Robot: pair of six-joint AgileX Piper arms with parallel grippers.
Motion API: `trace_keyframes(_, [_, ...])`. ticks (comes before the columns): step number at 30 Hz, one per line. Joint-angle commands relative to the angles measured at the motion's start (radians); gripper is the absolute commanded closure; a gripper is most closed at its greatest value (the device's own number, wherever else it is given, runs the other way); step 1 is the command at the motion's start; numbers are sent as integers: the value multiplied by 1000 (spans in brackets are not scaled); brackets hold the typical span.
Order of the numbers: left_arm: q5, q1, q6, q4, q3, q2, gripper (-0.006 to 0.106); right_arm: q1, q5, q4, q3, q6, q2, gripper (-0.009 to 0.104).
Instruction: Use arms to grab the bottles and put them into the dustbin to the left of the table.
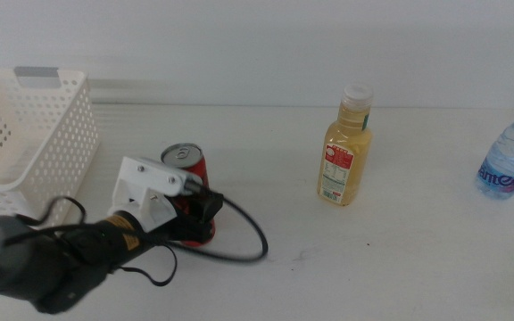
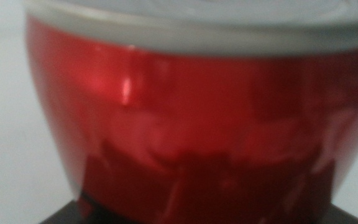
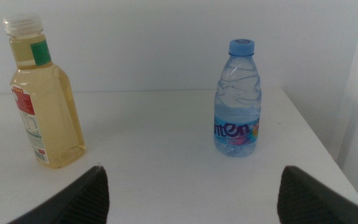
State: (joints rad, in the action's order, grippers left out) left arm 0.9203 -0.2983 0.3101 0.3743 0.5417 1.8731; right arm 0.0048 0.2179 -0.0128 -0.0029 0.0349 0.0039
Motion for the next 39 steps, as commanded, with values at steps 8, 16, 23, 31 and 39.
trace_keyframes(8, [-1023,-61,887,758,182,-616,102,-5,-9,-8,3,-5,-4,14])
trace_keyframes(16, [-1381,49,165,178,448,-619,102,-5,-9,-8,3,-5,-4,14])
trace_keyframes(23, [-1620,199,-363,-239,683,-509,102,-5,-9,-8,3,-5,-4,14])
trace_keyframes(31, [-1951,433,-544,-316,1052,-264,102,-5,-9,-8,3,-5,-4,14])
trace_keyframes(39, [-1919,519,-570,-345,1167,30,102,-5,-9,-8,3,-5,-4,14])
